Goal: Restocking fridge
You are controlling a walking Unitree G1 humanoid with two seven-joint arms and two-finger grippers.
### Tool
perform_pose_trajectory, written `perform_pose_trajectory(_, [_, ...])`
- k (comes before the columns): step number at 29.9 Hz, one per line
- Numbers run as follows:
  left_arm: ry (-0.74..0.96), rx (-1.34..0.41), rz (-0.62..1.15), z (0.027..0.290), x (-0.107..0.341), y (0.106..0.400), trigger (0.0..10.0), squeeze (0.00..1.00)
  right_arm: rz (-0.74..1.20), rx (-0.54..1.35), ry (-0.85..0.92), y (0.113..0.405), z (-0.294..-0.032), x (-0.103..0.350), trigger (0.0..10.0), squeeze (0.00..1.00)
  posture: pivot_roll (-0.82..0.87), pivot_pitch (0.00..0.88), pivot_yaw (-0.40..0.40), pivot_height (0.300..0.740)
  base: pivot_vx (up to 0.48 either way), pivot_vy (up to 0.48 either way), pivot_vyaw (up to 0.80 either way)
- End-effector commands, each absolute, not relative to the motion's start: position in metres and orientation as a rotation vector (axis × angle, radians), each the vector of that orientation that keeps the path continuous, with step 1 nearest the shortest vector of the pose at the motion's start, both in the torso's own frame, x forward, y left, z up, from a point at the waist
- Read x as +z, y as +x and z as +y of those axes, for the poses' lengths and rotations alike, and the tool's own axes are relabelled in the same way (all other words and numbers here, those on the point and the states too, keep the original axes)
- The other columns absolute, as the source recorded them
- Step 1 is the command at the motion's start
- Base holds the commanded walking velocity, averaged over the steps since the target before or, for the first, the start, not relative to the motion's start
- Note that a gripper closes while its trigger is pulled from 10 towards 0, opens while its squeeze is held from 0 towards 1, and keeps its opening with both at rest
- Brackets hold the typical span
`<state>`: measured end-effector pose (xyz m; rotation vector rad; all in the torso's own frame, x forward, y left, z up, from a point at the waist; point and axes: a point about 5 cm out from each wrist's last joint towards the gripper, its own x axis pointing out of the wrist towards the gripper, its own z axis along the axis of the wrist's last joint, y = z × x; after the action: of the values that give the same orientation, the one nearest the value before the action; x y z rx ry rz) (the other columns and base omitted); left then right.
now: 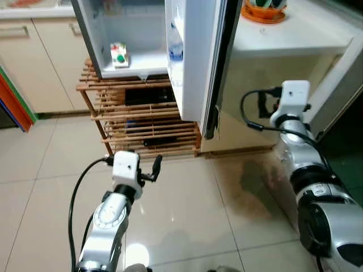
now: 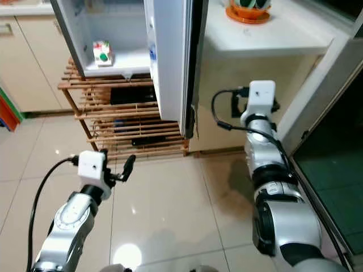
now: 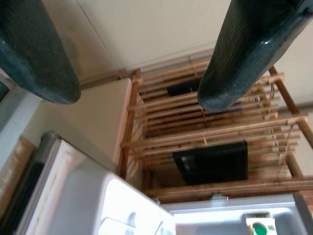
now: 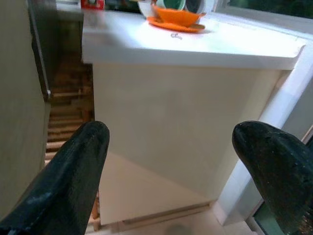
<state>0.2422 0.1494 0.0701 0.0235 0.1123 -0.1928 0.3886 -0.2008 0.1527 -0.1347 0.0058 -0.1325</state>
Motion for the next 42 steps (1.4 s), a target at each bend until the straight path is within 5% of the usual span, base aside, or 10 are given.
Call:
perform_pose_trajectory(1, [0.028, -0.185, 0.122, 0.151, 0.074, 0.234, 10.0, 0.00, 0.020, -0.125, -0.143, 0.391, -0.196, 0.152, 10.0, 0.00, 0.11, 0.191, -0.024, 0.740, 0.000, 0.000, 0.00])
perform_pose_trajectory(21, [0.003, -0.148, 0.204, 0.144, 0.079, 0.199, 10.0, 0.00, 0.029, -0.003, -0.063, 0.404, -0.140, 0.164, 10.0, 0.00, 0.15, 0.285, -0.062, 0.740, 0.000, 0.000, 0.00])
perform_pose_trajectory(26, [-0.006, -0.161, 0.197, 0.141, 0.081, 0.204, 10.0, 0.00, -0.104, 0.202, 0.108, 0.409, -0.085, 0.205, 10.0, 0.00, 0.14, 0.266, -0.066, 0.740, 0.000, 0.000, 0.00])
perform_pose_trajectory(33, [-0.021, -0.185, 0.175, 0.133, 0.081, 0.215, 10.0, 0.00, -0.207, 0.395, 0.223, 0.403, -0.040, 0.239, 10.0, 0.00, 0.11, 0.227, -0.078, 0.740, 0.000, 0.000, 0.00])
perform_pose_trajectory(35, [-0.032, -0.197, 0.160, 0.128, 0.082, 0.222, 10.0, 0.00, -0.223, 0.593, 0.329, 0.385, 0.000, 0.248, 10.0, 0.00, 0.10, 0.205, -0.087, 0.740, 0.000, 0.000, 0.00])
perform_pose_trajectory(42, [-0.051, -0.208, 0.141, 0.122, 0.083, 0.235, 10.0, 0.00, -0.195, 1.097, 0.555, 0.322, 0.054, 0.259, 10.0, 0.00, 0.08, 0.153, -0.096, 0.740, 0.000, 0.000, 0.00])
